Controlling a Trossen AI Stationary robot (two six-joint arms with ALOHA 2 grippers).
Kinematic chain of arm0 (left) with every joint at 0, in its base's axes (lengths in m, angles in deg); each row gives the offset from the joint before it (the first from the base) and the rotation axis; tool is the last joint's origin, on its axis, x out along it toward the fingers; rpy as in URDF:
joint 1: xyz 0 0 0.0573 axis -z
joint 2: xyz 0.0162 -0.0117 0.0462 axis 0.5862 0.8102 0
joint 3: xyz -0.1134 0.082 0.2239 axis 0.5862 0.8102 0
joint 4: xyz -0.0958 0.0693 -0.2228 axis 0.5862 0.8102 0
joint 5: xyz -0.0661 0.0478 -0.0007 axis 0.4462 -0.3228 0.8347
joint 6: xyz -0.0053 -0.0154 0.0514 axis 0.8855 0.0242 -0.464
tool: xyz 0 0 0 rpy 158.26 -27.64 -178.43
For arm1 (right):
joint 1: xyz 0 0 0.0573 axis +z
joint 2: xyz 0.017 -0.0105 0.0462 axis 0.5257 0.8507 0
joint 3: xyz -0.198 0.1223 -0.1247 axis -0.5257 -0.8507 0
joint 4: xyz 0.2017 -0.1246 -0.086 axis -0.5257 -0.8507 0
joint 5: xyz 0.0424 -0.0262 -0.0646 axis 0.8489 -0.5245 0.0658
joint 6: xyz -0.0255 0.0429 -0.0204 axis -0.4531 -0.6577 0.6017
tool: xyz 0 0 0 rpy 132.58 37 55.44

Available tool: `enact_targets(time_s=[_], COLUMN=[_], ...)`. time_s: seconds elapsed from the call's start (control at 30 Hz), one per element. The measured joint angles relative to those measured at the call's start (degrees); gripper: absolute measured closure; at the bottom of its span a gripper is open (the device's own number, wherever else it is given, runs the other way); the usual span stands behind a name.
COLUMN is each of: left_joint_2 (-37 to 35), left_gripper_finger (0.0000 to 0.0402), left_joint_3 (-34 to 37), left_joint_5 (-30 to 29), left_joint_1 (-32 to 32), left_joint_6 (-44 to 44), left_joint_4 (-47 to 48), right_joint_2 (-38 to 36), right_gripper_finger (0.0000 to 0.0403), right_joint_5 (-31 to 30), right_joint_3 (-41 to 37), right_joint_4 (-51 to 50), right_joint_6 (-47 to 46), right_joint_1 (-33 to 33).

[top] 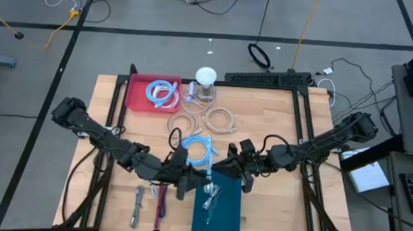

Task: Pick & Place USB Port
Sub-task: Put the light blue USB cable into the blue bin

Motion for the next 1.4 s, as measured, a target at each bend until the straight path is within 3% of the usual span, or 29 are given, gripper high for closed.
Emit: enact_targets(time_s=[0.17,0.3,0.43,0.53,0.63,0.83,1.4], left_joint_2=[-3.3,-6.8,-8.6,-8.7,-7.9,-6.9,-6.8], left_gripper_finger=[0.0256,0.0252,0.0251,0.0266,0.0307,0.0365,0.0371], left_joint_3=[0.0,0.0,-0.1,-0.1,-0.1,0.0,0.0], left_joint_5=[-2.1,-9.4,-15.7,-16.2,-16.5,-16.1,-15.5], left_joint_1=[3.1,6.6,9.7,10.5,10.6,10.7,10.7], left_joint_6=[0.5,-2.9,-5.1,-4.5,-3.2,-3.0,-2.5], left_joint_4=[-0.1,0.2,1.4,3.2,4.7,4.8,5.1], right_joint_2=[0.0,0.0,0.0,0.0,0.0,0.0,0.0], right_gripper_finger=[0.0403,0.0402,0.0402,0.0402,0.0403,0.0403,0.0403], right_joint_5=[-0.4,-0.6,-6.3,-11.3,-15.1,-16.9,-16.7], right_joint_3=[0.0,0.0,0.0,0.0,0.0,0.0,0.0], right_joint_4=[0.5,0.5,0.7,0.1,-2.5,-4.5,-4.6], right_joint_6=[-7.4,-16.4,-16.5,-14.6,-13.9,-13.2,-11.8], right_joint_1=[3.4,8.0,13.0,14.7,15.3,15.6,15.2])
